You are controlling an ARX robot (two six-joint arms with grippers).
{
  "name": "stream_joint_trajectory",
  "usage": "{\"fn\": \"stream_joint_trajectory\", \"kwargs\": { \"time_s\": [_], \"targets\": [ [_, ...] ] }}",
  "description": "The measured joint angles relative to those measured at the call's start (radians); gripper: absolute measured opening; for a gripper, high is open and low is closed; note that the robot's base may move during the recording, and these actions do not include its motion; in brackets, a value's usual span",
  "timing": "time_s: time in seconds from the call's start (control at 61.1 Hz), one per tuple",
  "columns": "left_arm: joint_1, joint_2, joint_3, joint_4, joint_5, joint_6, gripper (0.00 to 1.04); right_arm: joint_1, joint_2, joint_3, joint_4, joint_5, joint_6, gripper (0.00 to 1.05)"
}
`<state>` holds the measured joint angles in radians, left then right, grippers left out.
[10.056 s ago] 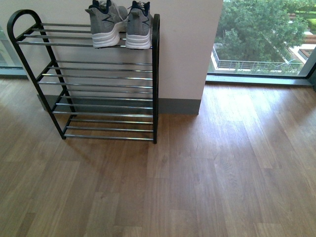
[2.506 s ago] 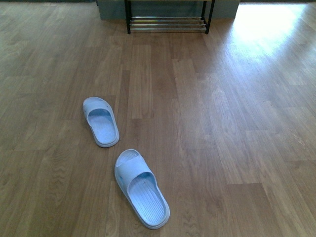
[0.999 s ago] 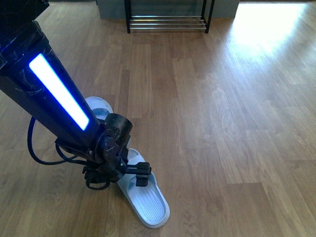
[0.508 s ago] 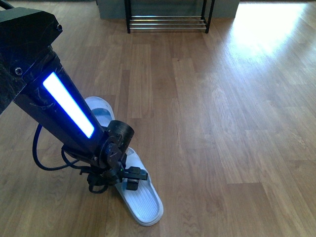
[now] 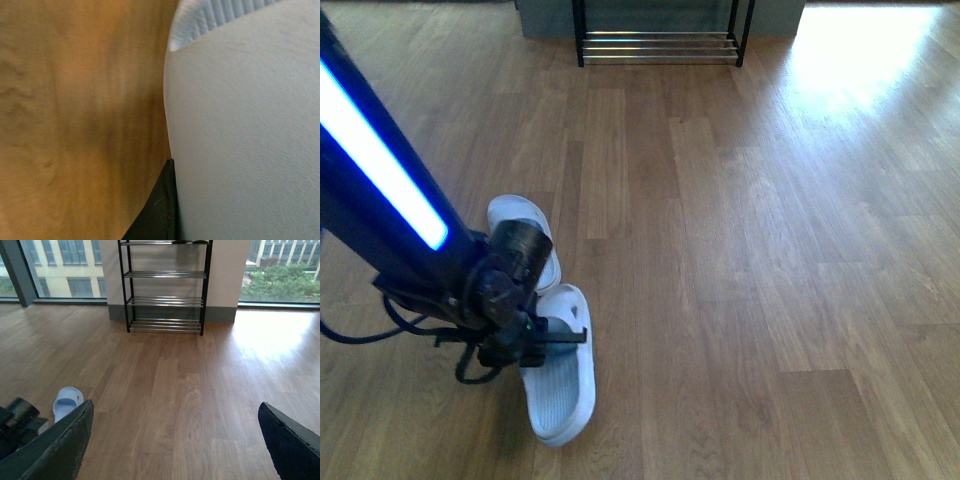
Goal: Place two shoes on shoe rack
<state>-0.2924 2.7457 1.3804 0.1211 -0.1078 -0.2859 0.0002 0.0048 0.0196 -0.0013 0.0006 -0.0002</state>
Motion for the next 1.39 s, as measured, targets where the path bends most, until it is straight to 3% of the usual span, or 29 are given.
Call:
{"fn": "stream_joint_trajectory", "kwargs": {
  "time_s": [0.197, 0.557, 0.819, 0.95, 1.032, 1.163, 1.277, 1.392],
  "targets": [
    [0.052, -0.434, -0.32, 0.059, -0.052, -0.007, 0.02, 0.0, 0.0, 0.0, 0.0, 0.0, 0.0, 0.95],
    [0.227, -1.231, -0.874, 0.055, -0.227, 0.074, 0.02, 0.0, 0.0, 0.0, 0.0, 0.0, 0.0, 0.95],
    [0.216, -1.763, -1.108, 0.036, -0.465, 0.212, 0.02, 0.0, 0.0, 0.0, 0.0, 0.0, 0.0, 0.95],
    [0.203, -1.981, -1.201, 0.051, -0.455, 0.212, 0.02, 0.0, 0.0, 0.0, 0.0, 0.0, 0.0, 0.95],
    [0.253, -2.022, -1.204, 0.034, -0.335, 0.161, 0.17, 0.0, 0.0, 0.0, 0.0, 0.0, 0.0, 0.95],
    [0.325, -2.033, -1.203, 0.027, -0.247, 0.067, 0.39, 0.0, 0.0, 0.0, 0.0, 0.0, 0.0, 0.95],
    [0.401, -1.994, -1.203, 0.019, -0.217, 0.01, 0.58, 0.0, 0.0, 0.0, 0.0, 0.001, 0.0, 0.95],
    [0.42, -1.975, -1.203, 0.009, -0.192, -0.029, 0.76, 0.0, 0.0, 0.0, 0.0, 0.002, 0.0, 0.95]
  ]
}}
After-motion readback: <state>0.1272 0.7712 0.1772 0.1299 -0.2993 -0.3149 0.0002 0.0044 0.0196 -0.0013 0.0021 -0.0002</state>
